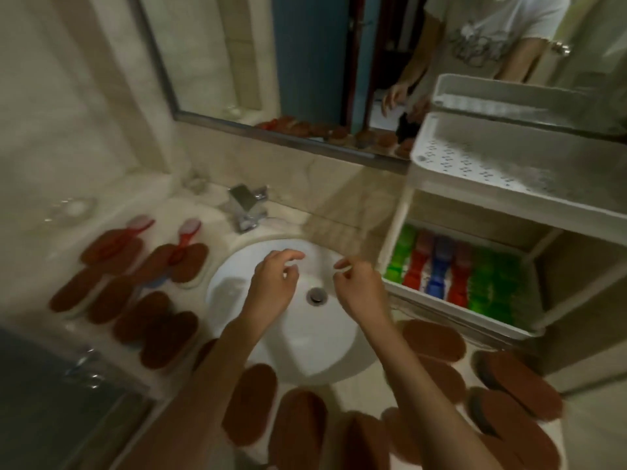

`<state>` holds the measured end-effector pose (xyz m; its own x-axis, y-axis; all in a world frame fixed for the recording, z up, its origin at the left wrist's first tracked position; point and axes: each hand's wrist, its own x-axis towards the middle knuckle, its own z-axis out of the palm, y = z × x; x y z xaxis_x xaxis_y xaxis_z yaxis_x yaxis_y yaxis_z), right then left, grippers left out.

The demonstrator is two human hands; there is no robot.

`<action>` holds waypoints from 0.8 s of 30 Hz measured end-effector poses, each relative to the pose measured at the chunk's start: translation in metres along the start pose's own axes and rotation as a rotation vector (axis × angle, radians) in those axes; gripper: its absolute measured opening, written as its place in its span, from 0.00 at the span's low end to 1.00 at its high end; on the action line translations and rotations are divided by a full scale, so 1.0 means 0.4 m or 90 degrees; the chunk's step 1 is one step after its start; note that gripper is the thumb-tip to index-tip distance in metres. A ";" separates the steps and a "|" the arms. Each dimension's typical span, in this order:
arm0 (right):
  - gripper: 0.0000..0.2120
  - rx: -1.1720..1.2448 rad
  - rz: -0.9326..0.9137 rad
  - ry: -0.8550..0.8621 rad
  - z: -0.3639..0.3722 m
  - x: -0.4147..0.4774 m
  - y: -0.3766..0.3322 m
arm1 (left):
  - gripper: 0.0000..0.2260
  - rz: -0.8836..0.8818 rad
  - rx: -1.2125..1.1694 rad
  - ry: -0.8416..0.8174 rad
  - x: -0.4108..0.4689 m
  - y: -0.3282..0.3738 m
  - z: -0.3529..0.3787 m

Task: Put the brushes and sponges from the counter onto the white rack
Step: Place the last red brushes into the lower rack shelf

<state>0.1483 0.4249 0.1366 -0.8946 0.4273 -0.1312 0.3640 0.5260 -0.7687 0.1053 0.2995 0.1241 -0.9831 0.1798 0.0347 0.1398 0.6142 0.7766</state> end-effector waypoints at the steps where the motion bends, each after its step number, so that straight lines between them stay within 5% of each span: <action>1: 0.13 -0.002 -0.005 -0.021 0.034 -0.004 -0.024 | 0.14 -0.017 -0.001 0.018 0.002 -0.026 -0.034; 9: 0.16 -0.096 -0.066 -0.115 0.334 0.015 -0.255 | 0.15 -0.135 0.032 0.088 0.116 -0.261 -0.302; 17: 0.14 -0.199 -0.069 -0.220 0.608 0.088 -0.458 | 0.13 -0.174 0.113 0.049 0.296 -0.529 -0.513; 24: 0.12 -0.232 0.026 -0.228 0.776 0.236 -0.493 | 0.15 -0.232 0.166 0.057 0.463 -0.737 -0.591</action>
<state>-0.0883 0.1332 0.0813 -0.8871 0.2085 -0.4119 0.4108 0.7635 -0.4982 -0.1461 -0.0301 0.0502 -0.9784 -0.1443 -0.1481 -0.2034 0.8001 0.5643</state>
